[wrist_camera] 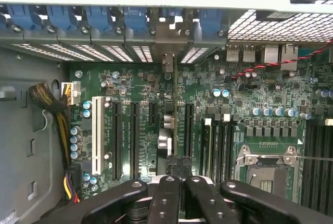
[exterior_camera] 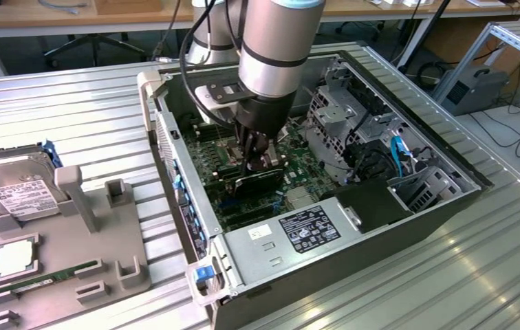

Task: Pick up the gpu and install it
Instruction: 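Press down on the gpu until it lock into place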

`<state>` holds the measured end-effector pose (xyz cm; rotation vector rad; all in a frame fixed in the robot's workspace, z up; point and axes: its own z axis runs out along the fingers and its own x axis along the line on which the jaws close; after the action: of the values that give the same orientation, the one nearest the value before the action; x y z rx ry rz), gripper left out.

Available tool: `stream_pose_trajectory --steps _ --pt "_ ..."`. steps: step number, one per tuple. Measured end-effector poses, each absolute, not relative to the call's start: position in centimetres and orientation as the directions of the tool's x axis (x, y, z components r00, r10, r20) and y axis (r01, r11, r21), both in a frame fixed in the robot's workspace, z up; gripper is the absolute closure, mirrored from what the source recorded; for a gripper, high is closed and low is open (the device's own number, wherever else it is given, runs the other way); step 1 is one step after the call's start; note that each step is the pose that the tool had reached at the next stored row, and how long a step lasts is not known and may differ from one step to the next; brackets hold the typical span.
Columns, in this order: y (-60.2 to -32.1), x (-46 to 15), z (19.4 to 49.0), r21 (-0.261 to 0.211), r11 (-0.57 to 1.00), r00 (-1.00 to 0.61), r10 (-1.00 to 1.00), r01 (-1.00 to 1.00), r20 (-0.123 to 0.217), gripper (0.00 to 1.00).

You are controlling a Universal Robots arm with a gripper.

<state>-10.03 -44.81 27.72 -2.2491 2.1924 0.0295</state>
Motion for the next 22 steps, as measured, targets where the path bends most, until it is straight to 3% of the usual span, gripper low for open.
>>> stream_pose_trajectory --steps 22 --pt "-44.81 -10.61 27.05 0.013 -0.026 0.025 -1.000 -1.000 -0.017 0.89"
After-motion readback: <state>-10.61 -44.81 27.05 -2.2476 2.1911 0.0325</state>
